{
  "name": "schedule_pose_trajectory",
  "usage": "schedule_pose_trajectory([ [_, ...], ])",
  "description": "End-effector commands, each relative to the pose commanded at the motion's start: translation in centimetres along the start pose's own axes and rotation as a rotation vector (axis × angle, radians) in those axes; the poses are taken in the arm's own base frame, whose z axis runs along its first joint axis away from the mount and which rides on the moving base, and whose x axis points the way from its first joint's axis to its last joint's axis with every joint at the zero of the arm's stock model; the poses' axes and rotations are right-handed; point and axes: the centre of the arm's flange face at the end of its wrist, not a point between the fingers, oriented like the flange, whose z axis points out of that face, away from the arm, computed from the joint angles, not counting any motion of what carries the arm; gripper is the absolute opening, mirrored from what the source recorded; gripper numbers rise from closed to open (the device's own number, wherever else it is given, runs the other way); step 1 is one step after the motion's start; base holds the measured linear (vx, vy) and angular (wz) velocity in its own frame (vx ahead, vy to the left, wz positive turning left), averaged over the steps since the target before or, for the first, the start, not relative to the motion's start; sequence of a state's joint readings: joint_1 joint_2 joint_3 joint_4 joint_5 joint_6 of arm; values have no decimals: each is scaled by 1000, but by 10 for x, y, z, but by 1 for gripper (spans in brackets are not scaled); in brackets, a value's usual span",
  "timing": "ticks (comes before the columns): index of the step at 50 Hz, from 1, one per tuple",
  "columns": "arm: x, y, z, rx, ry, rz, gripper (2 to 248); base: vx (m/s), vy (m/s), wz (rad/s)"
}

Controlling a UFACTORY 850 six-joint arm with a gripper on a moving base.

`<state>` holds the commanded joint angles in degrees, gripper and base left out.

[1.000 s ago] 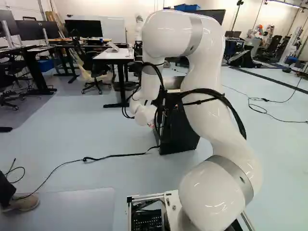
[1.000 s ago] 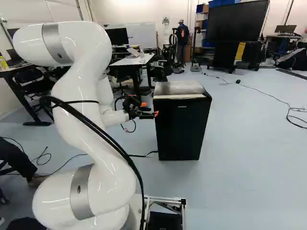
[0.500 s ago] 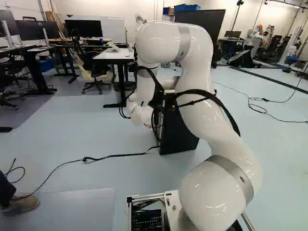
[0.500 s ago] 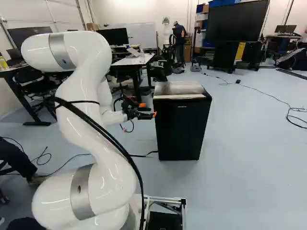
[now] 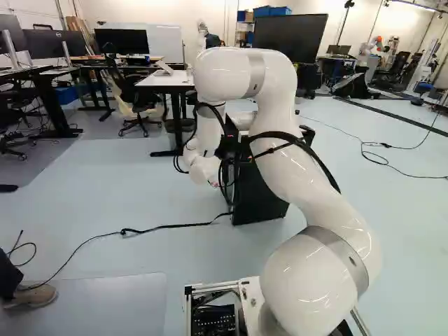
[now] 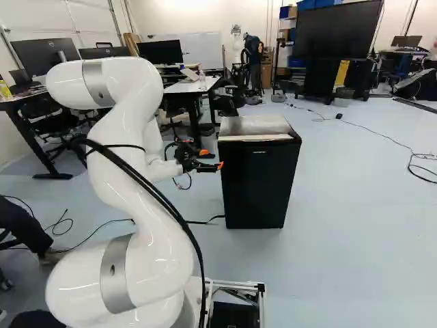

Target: Open the fridge door

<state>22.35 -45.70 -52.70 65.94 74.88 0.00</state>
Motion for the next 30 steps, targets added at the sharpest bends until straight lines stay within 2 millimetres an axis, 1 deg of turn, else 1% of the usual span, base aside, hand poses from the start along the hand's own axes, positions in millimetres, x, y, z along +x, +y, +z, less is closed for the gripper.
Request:
schedule_pose_trajectory([
  [14, 0, -2, 7, -25, 5, 15, 247, 0, 0, 0],
  [30, 1, 1, 11, -56, 7, 25, 247, 0, 0, 0],
])
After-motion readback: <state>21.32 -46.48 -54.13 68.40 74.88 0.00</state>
